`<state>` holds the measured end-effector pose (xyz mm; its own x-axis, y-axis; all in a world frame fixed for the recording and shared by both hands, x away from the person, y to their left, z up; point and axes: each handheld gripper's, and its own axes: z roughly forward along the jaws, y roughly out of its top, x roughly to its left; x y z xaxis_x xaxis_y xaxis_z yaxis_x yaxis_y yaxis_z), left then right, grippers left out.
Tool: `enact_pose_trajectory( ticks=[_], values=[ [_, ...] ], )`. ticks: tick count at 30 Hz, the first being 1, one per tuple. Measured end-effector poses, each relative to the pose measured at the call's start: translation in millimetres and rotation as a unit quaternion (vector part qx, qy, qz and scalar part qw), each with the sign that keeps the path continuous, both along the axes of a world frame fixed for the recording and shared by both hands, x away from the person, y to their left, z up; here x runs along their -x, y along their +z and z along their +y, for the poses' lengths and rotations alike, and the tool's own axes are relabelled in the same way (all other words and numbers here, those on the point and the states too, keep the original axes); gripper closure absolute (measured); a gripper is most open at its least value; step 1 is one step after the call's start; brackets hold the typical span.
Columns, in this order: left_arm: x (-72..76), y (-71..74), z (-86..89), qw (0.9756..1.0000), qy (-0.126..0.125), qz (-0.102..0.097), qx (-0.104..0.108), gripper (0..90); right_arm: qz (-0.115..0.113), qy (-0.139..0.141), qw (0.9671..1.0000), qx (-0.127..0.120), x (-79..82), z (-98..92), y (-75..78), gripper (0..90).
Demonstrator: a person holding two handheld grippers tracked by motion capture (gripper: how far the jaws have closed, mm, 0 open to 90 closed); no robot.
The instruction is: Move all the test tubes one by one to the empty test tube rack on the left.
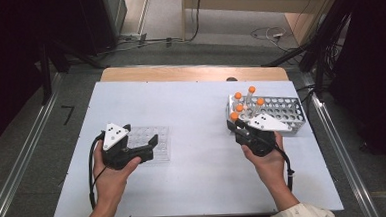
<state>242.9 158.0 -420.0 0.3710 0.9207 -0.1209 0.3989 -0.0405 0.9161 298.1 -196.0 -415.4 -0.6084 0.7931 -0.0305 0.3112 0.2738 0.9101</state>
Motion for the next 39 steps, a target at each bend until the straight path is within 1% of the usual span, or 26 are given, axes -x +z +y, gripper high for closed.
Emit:
enact_pose_trajectory(
  ticks=[5,11,14,15,16,21,23,24,25,27,33,35,37,39],
  values=[
    [-3.2,0.7,-15.8,0.9998,-0.02,-0.003,-0.001,8.2,0.008,0.018,0.9998,-0.003,1.8,10.3,-2.9,71.7],
    [-6.4,3.0,-35.4,0.999,-0.045,-0.009,-0.003,8.2,0.014,0.036,0.9993,-0.003,4.7,20.8,-5.6,71.7],
    [-8.2,3.0,-44.0,0.9986,-0.052,-0.011,-0.003,8.3,0.016,0.043,0.999,-0.002,5.8,25.6,-6.9,71.7],
    [-8.2,3.0,-44.0,0.9986,-0.052,-0.011,-0.003,8.3,0.017,0.046,0.9988,-0.001,6.1,27.1,-7.6,71.7],
    [-9.7,2.4,-49.0,0.9982,-0.058,-0.01,-0.003,8.4,0.019,0.048,0.9987,0.0,6.4,28.6,-8.4,71.6],
    [-12.1,0.6,-58.5,0.9976,-0.068,-0.01,-0.005,8.4,0.023,0.059,0.998,0.006,8.6,36.8,-12.6,71.7],
    [-12.0,0.3,-60.3,0.9974,-0.07,-0.013,-0.007,8.4,0.025,0.065,0.9975,0.01,9.7,40.3,-15.0,71.6],
    [-11.6,-0.2,-64.1,0.9971,-0.074,-0.018,-0.009,8.4,0.028,0.067,0.9973,0.011,10.4,42.2,-16.2,71.7],
    [-11.2,-0.1,-65.6,0.9969,-0.076,-0.019,-0.012,8.7,0.028,0.07,0.997,0.013,10.7,44.0,-17.2,71.7],
    [-10.8,0.1,-69.0,0.9967,-0.078,-0.022,-0.009,11.7,0.031,0.076,0.9965,0.014,12.0,47.6,-18.8,71.7],
    [-11.8,0.9,-79.2,0.9955,-0.091,-0.026,-0.002,12.2,0.034,0.092,0.995,0.017,15.2,57.1,-21.3,71.6],
    [-12.1,1.3,-82.9,0.9949,-0.098,-0.025,-0.003,13.0,0.038,0.096,0.9945,0.018,16.3,60.1,-22.4,71.7],
    [-12.6,1.5,-86.7,0.9943,-0.104,-0.026,-0.001,14.4,0.038,0.103,0.9938,0.02,16.9,62.9,-24.0,71.7],
    [-12.5,1.2,-89.7,0.9937,-0.108,-0.029,-0.001,17.8,0.041,0.106,0.9933,0.021,17.9,65.6,-25.4,71.7]
  ],
)
